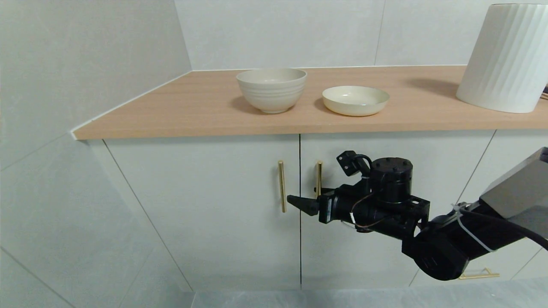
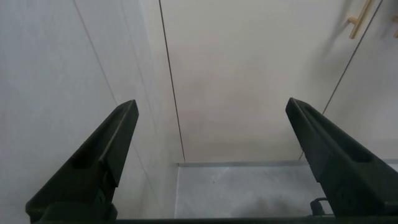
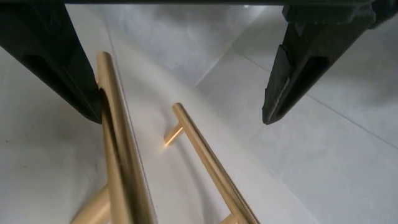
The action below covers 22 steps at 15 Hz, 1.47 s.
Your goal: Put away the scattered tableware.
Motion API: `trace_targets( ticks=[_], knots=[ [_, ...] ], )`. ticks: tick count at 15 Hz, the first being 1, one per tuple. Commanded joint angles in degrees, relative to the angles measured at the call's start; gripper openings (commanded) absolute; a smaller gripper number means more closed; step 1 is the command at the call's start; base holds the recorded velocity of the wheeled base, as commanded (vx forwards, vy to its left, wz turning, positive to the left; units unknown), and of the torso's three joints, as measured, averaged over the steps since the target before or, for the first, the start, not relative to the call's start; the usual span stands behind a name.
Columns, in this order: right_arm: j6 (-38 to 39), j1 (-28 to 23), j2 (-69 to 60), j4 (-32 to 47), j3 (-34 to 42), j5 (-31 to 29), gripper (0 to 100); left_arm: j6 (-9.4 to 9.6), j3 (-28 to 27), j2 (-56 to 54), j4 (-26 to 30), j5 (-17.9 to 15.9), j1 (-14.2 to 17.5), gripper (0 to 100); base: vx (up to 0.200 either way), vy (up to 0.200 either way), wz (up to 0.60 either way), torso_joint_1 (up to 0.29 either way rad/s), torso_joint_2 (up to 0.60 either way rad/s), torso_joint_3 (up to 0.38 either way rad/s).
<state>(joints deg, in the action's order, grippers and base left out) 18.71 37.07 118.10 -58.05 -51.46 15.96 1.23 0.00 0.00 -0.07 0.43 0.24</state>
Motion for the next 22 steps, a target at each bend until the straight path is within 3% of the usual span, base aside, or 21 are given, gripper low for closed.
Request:
trace_targets(
  ticks=[1,6,12,15,17,19,21,22],
  knots=[
    [0.9,0.4,-1.1,0.0,0.1,1.0,100,0.00,0.0,0.0,0.0,0.0,0.0,100,0.000,0.000,0.00,0.000,0.00,0.000],
    [2.5,1.2,-5.4,0.0,3.6,3.6,100,-0.09,0.0,0.0,0.0,0.0,0.0,100,0.000,0.000,0.00,0.000,0.00,0.000],
    [2.6,5.2,-17.6,-0.1,17.9,8.8,100,-0.35,0.0,0.0,0.0,0.0,0.0,100,0.000,0.000,0.00,0.000,0.00,0.000],
    [2.7,7.0,-19.8,-0.1,20.4,9.7,100,-0.35,0.0,0.0,0.0,0.0,0.0,100,0.000,0.000,0.00,0.000,0.00,0.000],
    [2.7,7.0,-19.8,-0.1,20.7,9.7,100,1.41,0.0,0.0,0.0,-0.1,0.0,100,0.000,0.000,0.00,0.000,0.00,0.000],
    [2.7,7.0,-19.8,-0.1,20.3,9.8,100,4.39,-0.1,0.0,-0.7,-0.3,0.0,100,0.000,0.000,0.00,0.000,0.00,0.000],
    [2.7,7.1,-19.8,0.0,20.4,9.8,100,4.39,-3.6,0.0,-1.6,-2.7,0.0,100,0.000,0.000,0.00,0.000,0.00,0.000],
    [2.7,7.1,-19.6,0.0,20.4,9.8,100,3.51,-10.8,2.3,1.8,-9.7,0.0,100,0.000,0.000,0.00,0.000,0.00,0.000]
  ],
)
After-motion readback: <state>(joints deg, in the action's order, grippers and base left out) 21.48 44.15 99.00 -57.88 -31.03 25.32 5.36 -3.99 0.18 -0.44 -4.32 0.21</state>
